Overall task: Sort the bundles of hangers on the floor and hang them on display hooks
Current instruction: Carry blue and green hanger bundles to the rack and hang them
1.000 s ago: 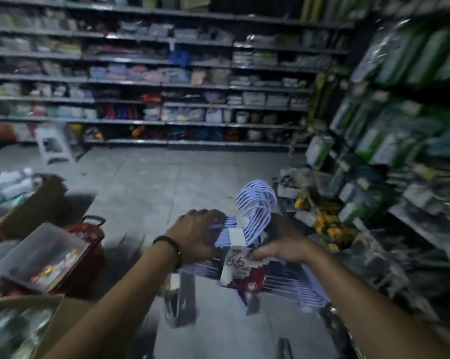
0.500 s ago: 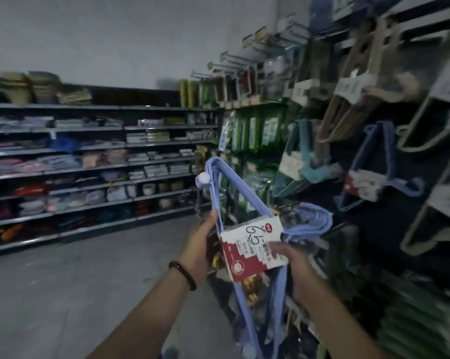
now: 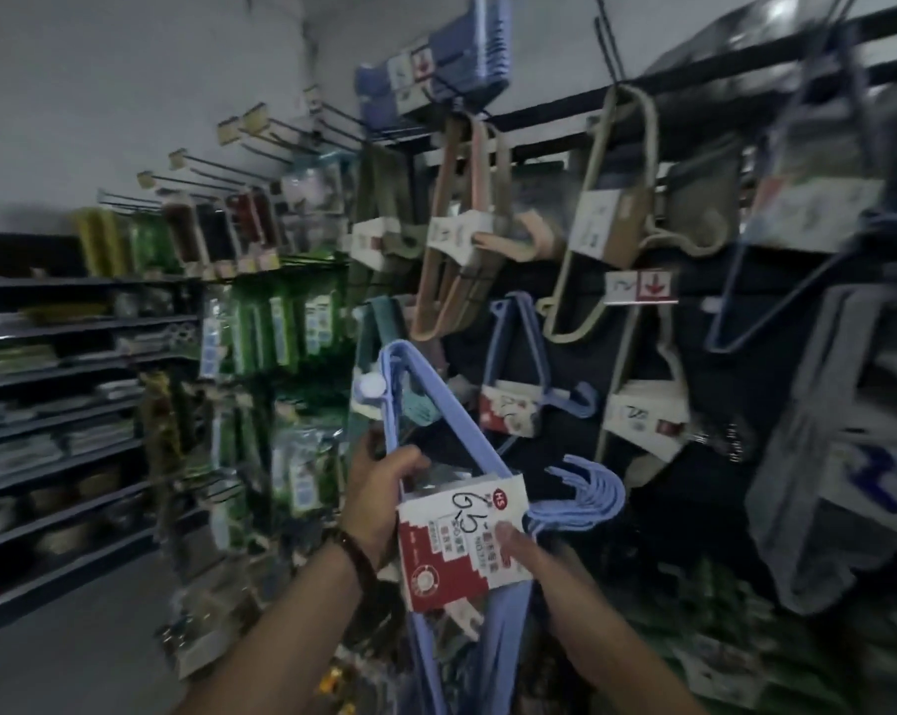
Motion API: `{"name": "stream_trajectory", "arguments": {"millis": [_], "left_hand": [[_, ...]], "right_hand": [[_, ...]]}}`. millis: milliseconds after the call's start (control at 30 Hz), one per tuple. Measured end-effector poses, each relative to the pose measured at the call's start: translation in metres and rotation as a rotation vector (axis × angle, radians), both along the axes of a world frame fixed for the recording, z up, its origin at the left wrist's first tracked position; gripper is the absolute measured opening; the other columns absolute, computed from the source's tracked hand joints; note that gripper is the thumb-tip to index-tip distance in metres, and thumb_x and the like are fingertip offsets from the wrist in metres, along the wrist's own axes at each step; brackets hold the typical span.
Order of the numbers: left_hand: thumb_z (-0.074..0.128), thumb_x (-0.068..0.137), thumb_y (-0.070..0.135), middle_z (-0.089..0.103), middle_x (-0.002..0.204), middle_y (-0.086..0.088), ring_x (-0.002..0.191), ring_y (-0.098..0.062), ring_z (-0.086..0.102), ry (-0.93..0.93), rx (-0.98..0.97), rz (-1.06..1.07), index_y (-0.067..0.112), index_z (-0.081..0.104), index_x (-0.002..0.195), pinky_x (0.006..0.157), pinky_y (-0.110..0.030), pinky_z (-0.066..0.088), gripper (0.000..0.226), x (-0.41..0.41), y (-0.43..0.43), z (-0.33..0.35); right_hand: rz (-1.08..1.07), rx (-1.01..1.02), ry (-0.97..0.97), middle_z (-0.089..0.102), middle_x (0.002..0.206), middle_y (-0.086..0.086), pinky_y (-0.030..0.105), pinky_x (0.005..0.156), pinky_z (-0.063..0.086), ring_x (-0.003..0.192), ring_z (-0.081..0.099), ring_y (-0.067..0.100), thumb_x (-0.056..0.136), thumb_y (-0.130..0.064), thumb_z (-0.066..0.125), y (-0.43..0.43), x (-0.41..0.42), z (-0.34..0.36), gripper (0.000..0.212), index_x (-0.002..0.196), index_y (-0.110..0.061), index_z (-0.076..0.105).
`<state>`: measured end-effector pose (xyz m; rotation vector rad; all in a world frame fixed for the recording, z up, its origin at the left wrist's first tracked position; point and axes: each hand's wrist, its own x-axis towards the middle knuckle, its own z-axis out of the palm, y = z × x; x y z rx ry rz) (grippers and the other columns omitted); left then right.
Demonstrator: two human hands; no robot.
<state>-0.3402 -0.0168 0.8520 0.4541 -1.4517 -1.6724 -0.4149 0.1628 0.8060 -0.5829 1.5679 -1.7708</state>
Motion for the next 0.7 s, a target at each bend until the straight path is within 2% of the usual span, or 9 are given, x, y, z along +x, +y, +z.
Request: {"name": "stream_trajectory", "arguments": {"millis": [100,200,267,333,400,433,500,600,700], "left_hand": [[0.068,0.081,0.001,0.063,0.081,-0.016,0.072,-0.032,0.066,0.023,-0.077,-0.124,0.001,0.059,0.107,0.065,-0.042,0.055,0.028,-0.032,-0.032,0.016],[0.072,0.086,0.003,0.063,0.094,-0.017,0.085,-0.042,0.065,-0.002,-0.169,-0.23,0.012,0.062,0.116,0.082,-0.059,0.056,0.033,-0.054,-0.064,0.033],[0.08,0.078,0.017,0.065,0.101,-0.015,0.093,-0.039,0.067,-0.018,-0.207,-0.323,0.029,0.064,0.11,0.088,-0.066,0.054,0.037,-0.066,-0.086,0.037],[0.083,0.08,0.019,0.072,0.111,-0.011,0.102,-0.04,0.071,-0.015,-0.207,-0.428,0.034,0.063,0.121,0.09,-0.056,0.057,0.048,-0.076,-0.105,0.038],[0.086,0.073,0.027,0.073,0.117,-0.013,0.101,-0.038,0.074,-0.007,-0.21,-0.489,0.028,0.059,0.136,0.091,-0.054,0.059,0.069,-0.087,-0.12,0.037],[0.087,0.066,0.032,0.073,0.116,-0.016,0.1,-0.039,0.074,-0.001,-0.224,-0.505,0.025,0.059,0.135,0.089,-0.055,0.06,0.075,-0.091,-0.126,0.038],[0.092,0.061,0.038,0.073,0.116,-0.019,0.1,-0.04,0.074,0.019,-0.251,-0.523,0.021,0.063,0.128,0.088,-0.058,0.06,0.074,-0.099,-0.137,0.041],[0.095,0.058,0.058,0.075,0.116,-0.007,0.103,-0.029,0.074,-0.027,-0.283,-0.528,0.025,0.063,0.125,0.09,-0.052,0.06,0.081,-0.109,-0.154,0.045],[0.068,0.071,0.076,0.072,0.091,0.002,0.077,-0.013,0.07,-0.119,-0.436,-0.377,0.026,0.065,0.115,0.075,-0.04,0.059,0.067,-0.108,-0.171,0.049]], "right_hand": [[-0.081,0.368,0.174,0.072,0.112,-0.001,0.033,0.093,0.05,0.103,0.066,0.018,0.087,-0.073,0.061,0.003,-0.008,0.013,0.056,0.103,-0.02,0.068],[-0.356,0.633,0.735,0.072,0.077,0.01,0.025,0.07,0.059,0.067,0.069,0.017,0.091,-0.062,0.065,-0.012,-0.021,0.031,0.055,0.074,-0.01,0.056],[-0.697,0.527,1.111,0.061,0.068,-0.007,0.016,0.053,0.042,0.067,0.064,0.015,0.093,-0.045,0.067,-0.033,-0.016,0.056,0.03,0.081,-0.022,0.053],[-0.79,0.4,1.305,0.059,0.097,-0.013,0.022,0.066,0.046,0.086,0.06,0.014,0.094,-0.044,0.066,-0.069,-0.016,0.083,0.025,0.112,-0.031,0.054],[-0.71,0.492,1.32,0.055,0.126,-0.005,0.033,0.085,0.054,0.107,0.058,0.015,0.098,-0.05,0.057,-0.108,-0.03,0.096,0.047,0.139,-0.029,0.044],[-0.69,0.58,1.302,0.057,0.127,-0.004,0.035,0.084,0.056,0.105,0.06,0.014,0.101,-0.052,0.053,-0.123,-0.037,0.1,0.045,0.138,-0.03,0.043],[-0.714,0.652,1.237,0.065,0.106,-0.004,0.037,0.071,0.06,0.084,0.065,0.011,0.104,-0.052,0.047,-0.147,-0.05,0.102,0.025,0.118,-0.031,0.049],[-0.736,0.579,1.147,0.068,0.087,-0.003,0.044,0.064,0.063,0.07,0.068,0.014,0.106,-0.047,0.046,-0.162,-0.066,0.103,0.021,0.099,-0.029,0.054],[-0.811,0.613,1.175,0.067,0.083,0.0,0.047,0.062,0.059,0.069,0.066,0.021,0.108,-0.04,0.045,-0.162,-0.079,0.106,0.018,0.102,-0.025,0.054]]}}
